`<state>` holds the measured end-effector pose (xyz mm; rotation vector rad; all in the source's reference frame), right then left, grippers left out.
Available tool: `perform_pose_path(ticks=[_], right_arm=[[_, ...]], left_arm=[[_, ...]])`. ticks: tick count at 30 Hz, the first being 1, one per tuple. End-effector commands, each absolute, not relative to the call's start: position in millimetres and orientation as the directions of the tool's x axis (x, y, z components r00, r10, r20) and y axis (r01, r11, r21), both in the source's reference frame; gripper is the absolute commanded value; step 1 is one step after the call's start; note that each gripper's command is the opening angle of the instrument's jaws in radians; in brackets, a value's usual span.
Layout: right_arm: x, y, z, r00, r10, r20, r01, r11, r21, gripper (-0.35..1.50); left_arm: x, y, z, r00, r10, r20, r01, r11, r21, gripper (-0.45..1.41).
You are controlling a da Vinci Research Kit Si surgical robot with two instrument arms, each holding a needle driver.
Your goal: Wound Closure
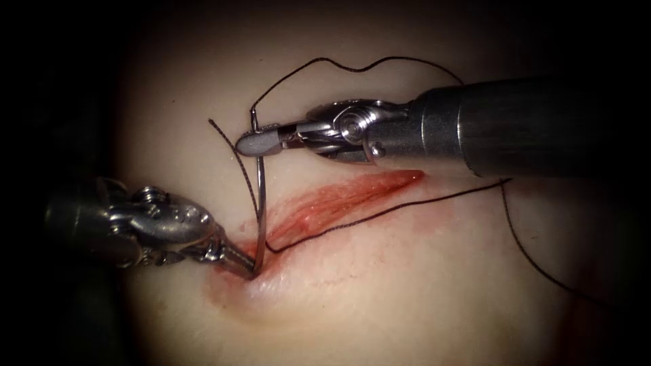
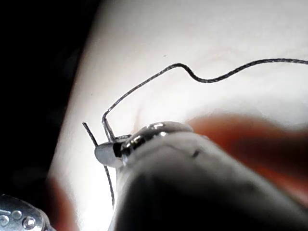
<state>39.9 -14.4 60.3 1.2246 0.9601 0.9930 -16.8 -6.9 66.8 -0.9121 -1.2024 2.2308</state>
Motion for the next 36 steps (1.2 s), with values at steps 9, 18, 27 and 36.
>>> perform_pose_path(ticks=[9, 18, 27, 36], right_arm=[[41.0, -15.0, 59.7, 0.300, 0.954, 0.016, -0.056, 0.001, 0.998, -0.35], [41.2, -15.8, 59.2, 0.319, 0.945, 0.069, -0.041, -0.059, 0.997, -0.35], [41.5, -16.5, 58.5, 0.333, 0.936, 0.112, -0.021, -0.112, 0.994, -0.35], [41.6, -16.8, 58.1, 0.334, 0.930, 0.156, -0.004, -0.165, 0.986, -0.35]], left_arm=[[-17.2, -7.2, 67.4, -0.686, 0.645, -0.336, -0.071, -0.519, -0.852, -0.45], [-17.2, -7.2, 67.4, -0.688, 0.643, -0.337, -0.068, -0.519, -0.852, -0.45], [-17.2, -7.3, 67.4, -0.688, 0.642, -0.339, -0.067, -0.521, -0.851, -0.45], [-17.2, -7.3, 67.4, -0.689, 0.641, -0.339, -0.066, -0.521, -0.851, -0.45]])
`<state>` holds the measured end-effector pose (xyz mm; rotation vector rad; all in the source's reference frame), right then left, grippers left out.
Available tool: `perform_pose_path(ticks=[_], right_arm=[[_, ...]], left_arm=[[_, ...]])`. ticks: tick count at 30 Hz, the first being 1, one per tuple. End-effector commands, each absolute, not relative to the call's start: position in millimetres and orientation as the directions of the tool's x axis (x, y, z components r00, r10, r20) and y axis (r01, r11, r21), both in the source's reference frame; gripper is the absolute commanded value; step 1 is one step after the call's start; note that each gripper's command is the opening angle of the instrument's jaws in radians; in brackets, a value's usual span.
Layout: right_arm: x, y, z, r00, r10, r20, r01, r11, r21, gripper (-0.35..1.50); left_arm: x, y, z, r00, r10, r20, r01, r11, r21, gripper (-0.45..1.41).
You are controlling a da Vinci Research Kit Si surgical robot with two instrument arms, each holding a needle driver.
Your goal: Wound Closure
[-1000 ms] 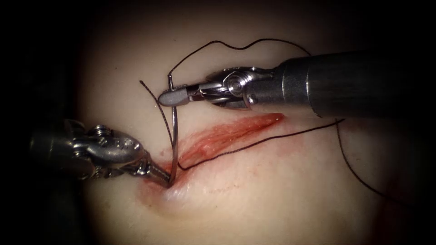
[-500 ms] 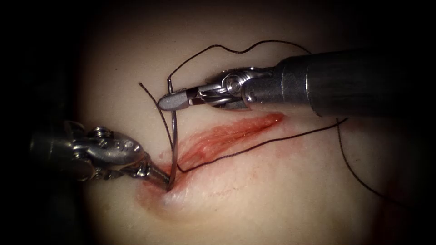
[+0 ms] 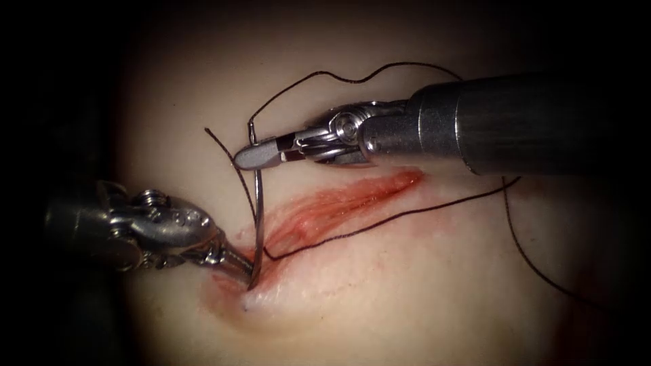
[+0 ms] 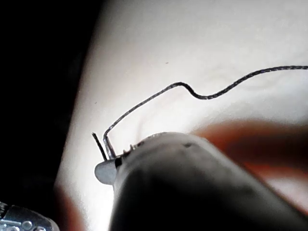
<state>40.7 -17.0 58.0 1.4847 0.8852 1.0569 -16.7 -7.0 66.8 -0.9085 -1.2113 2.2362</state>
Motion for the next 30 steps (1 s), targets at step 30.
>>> perform_pose_path(ticks=[30], right_arm=[[42.0, -18.5, 56.2, 0.355, 0.869, 0.345, 0.037, -0.382, 0.924, -0.35]], left_arm=[[-17.2, -7.3, 67.4, -0.688, 0.644, -0.335, -0.070, -0.518, -0.852, -0.45]])
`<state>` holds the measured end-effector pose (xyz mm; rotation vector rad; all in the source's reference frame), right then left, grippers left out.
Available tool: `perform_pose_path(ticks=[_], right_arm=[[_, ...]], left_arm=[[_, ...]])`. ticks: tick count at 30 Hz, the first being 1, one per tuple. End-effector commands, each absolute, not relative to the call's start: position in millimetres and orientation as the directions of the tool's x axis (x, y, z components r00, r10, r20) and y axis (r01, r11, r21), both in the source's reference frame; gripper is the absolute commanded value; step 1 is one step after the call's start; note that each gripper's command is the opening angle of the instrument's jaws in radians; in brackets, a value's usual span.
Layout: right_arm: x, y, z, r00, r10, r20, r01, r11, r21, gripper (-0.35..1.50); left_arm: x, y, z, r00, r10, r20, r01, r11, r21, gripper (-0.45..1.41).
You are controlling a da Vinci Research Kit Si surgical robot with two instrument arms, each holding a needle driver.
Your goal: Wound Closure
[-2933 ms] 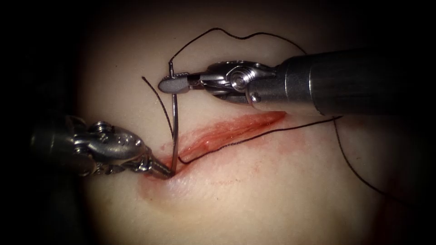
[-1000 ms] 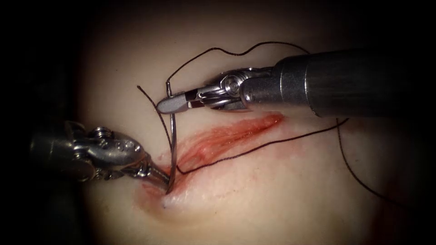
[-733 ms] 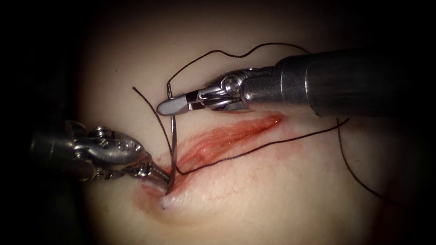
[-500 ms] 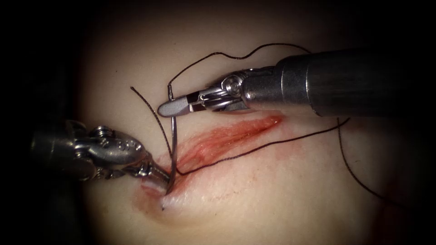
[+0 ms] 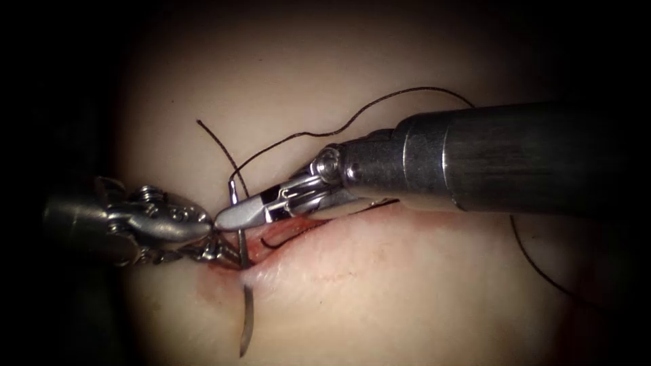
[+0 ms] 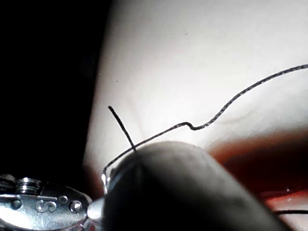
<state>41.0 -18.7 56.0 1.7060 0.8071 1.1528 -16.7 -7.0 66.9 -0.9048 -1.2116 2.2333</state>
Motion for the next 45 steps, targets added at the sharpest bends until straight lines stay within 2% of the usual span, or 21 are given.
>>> perform_pose_path(ticks=[1, 13, 15, 16, 17, 18, 19, 22, 25, 26, 29, 30, 31, 32, 35, 41, 43, 45], right_arm=[[42.0, -18.5, 56.1, 0.355, 0.867, 0.351, 0.035, -0.387, 0.921, -0.35], [41.6, -18.2, 56.1, 0.341, 0.861, 0.377, 0.033, -0.412, 0.911, -0.35], [41.4, -17.6, 56.5, 0.330, 0.878, 0.348, 0.040, -0.381, 0.924, -0.35], [40.8, -16.9, 57.0, 0.323, 0.897, 0.302, 0.023, -0.326, 0.945, -0.35], [40.5, -16.6, 57.3, 0.315, 0.906, 0.281, 0.018, -0.302, 0.953, -0.35], [40.1, -16.4, 57.6, 0.308, 0.919, 0.248, 0.014, -0.265, 0.964, -0.35], [39.8, -16.3, 57.8, 0.302, 0.928, 0.220, 0.013, -0.235, 0.972, -0.35], [39.0, -16.1, 58.4, 0.290, 0.939, 0.185, -0.002, -0.192, 0.981, -0.35], [38.5, -16.0, 58.8, 0.270, 0.952, 0.143, -0.005, -0.148, 0.989, -0.35], [38.4, -16.0, 58.9, 0.265, 0.955, 0.132, -0.009, -0.134, 0.991, -0.35], [38.2, -15.7, 59.3, 0.253, 0.963, 0.096, -0.028, -0.092, 0.995, -0.35], [38.1, -15.6, 59.5, 0.247, 0.965, 0.090, -0.037, -0.083, 0.996, -0.35], [38.0, -15.5, 59.7, 0.244, 0.966, 0.089, -0.047, -0.080, 0.996, -0.35], [37.9, -15.4, 59.9, 0.241, 0.966, 0.088, -0.058, -0.076, 0.995, -0.35], [37.8, -15.5, 60.7, 0.227, 0.970, 0.083, -0.077, -0.067, 0.995, -0.35], [38.3, -15.9, 62.2, 0.201, 0.964, 0.176, -0.111, -0.156, 0.981, -0.35], [38.4, -16.1, 62.5, 0.195, 0.961, 0.196, -0.114, -0.177, 0.978, -0.35], [38.5, -16.0, 62.6, 0.190, 0.957, 0.220, -0.108, -0.202, 0.973, -0.35]], left_arm=[[-17.2, -7.3, 67.4, -0.688, 0.644, -0.335, -0.070, -0.518, -0.852, -0.45], [-17.1, -7.3, 67.4, -0.687, 0.644, -0.336, -0.067, -0.517, -0.853, -0.45], [-17.1, -7.0, 67.2, -0.678, 0.651, -0.342, -0.068, -0.518, -0.852, -0.23], [-16.9, -6.4, 66.9, -0.665, 0.661, -0.348, -0.067, -0.517, -0.853, 0.17], [-16.8, -6.0, 66.6, -0.657, 0.670, -0.345, -0.077, -0.515, -0.854, 0.41], [-16.7, -5.6, 66.4, -0.649, 0.671, -0.358, -0.076, -0.526, -0.847, 0.56], [-16.6, -5.2, 66.3, -0.643, 0.665, -0.381, -0.068, -0.544, -0.836, 0.66], [-15.7, -3.8, 65.6, -0.624, 0.668, -0.405, -0.067, -0.562, -0.824, 0.72], [-14.5, -2.0, 65.0, -0.605, 0.657, -0.450, -0.065, -0.604, -0.794, 0.92], [-14.2, -1.8, 64.9, -0.604, 0.652, -0.458, -0.064, -0.612, -0.788, 0.83], [-13.2, -1.2, 64.3, -0.611, 0.615, -0.498, -0.048, -0.657, -0.752, 0.77], [-12.9, -1.1, 64.1, -0.615, 0.588, -0.525, -0.031, -0.684, -0.729, 0.66], [-12.7, -1.1, 63.8, -0.618, 0.557, -0.555, -0.018, -0.716, -0.698, 0.38], [-12.5, -1.1, 63.5, -0.617, 0.478, -0.625, 0.033, -0.778, -0.628, 0.23], [-12.8, -1.8, 62.6, -0.592, 0.289, -0.753, 0.152, -0.877, -0.456, 0.08], [-15.2, -4.8, 61.0, -0.491, -0.044, -0.870, 0.395, -0.901, -0.177, 0.21], [-16.0, -5.8, 60.5, -0.463, -0.106, -0.880, 0.432, -0.894, -0.120, 0.40], [-16.9, -6.8, 60.3, -0.452, -0.138, -0.881, 0.443, -0.893, -0.087, 0.66]])
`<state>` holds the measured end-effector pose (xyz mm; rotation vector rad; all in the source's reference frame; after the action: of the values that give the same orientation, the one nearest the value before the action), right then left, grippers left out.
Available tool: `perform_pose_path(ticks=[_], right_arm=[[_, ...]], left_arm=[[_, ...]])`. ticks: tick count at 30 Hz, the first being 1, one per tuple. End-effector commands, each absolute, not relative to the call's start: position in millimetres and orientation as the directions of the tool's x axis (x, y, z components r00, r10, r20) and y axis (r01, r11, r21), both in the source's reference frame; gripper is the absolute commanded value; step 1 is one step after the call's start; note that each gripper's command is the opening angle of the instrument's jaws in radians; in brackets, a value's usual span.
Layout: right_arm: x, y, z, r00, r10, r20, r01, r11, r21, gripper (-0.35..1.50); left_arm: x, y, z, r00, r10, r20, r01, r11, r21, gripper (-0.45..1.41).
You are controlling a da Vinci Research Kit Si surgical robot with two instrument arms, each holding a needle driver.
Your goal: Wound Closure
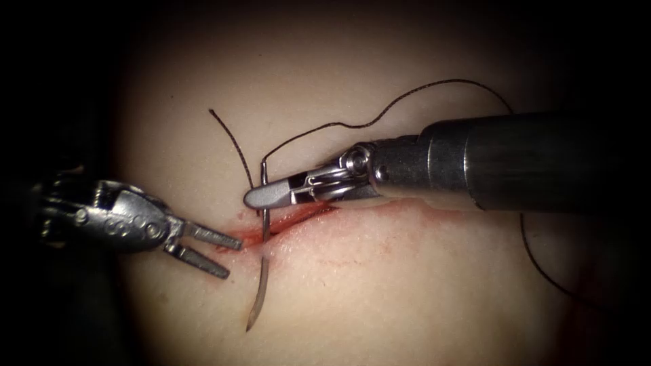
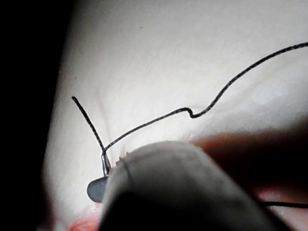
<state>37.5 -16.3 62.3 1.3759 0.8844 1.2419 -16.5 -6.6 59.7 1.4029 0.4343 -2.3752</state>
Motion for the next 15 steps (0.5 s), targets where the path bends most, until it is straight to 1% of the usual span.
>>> perform_pose_path(ticks=[1, 3, 5, 12, 13, 15], right_arm=[[38.5, -16.0, 62.5, 0.187, 0.954, 0.233, -0.102, -0.217, 0.971, -0.35], [38.6, -15.9, 62.4, 0.183, 0.952, 0.246, -0.092, -0.233, 0.968, -0.35], [38.7, -15.8, 62.1, 0.181, 0.949, 0.260, -0.082, -0.249, 0.965, -0.35], [38.8, -15.7, 61.2, 0.177, 0.944, 0.279, -0.055, -0.273, 0.960, -0.35], [38.8, -15.7, 61.1, 0.177, 0.944, 0.280, -0.052, -0.275, 0.960, -0.35], [38.8, -15.6, 60.8, 0.175, 0.943, 0.282, -0.045, -0.279, 0.959, -0.35]], left_arm=[[-17.3, -7.2, 60.3, -0.451, -0.143, -0.881, 0.445, -0.892, -0.083, 0.77], [-18.2, -7.7, 60.4, -0.455, -0.144, -0.879, 0.441, -0.894, -0.082, 1.07], [-18.7, -8.1, 60.6, -0.455, -0.145, -0.879, 0.446, -0.891, -0.084, 1.19], [-18.8, -8.6, 61.8, -0.457, -0.158, -0.875, 0.455, -0.887, -0.078, 1.20], [-18.8, -8.6, 62.0, -0.457, -0.159, -0.875, 0.455, -0.887, -0.077, 1.17], [-19.0, -8.3, 62.4, -0.458, -0.160, -0.875, 0.455, -0.887, -0.076, 1.02]])
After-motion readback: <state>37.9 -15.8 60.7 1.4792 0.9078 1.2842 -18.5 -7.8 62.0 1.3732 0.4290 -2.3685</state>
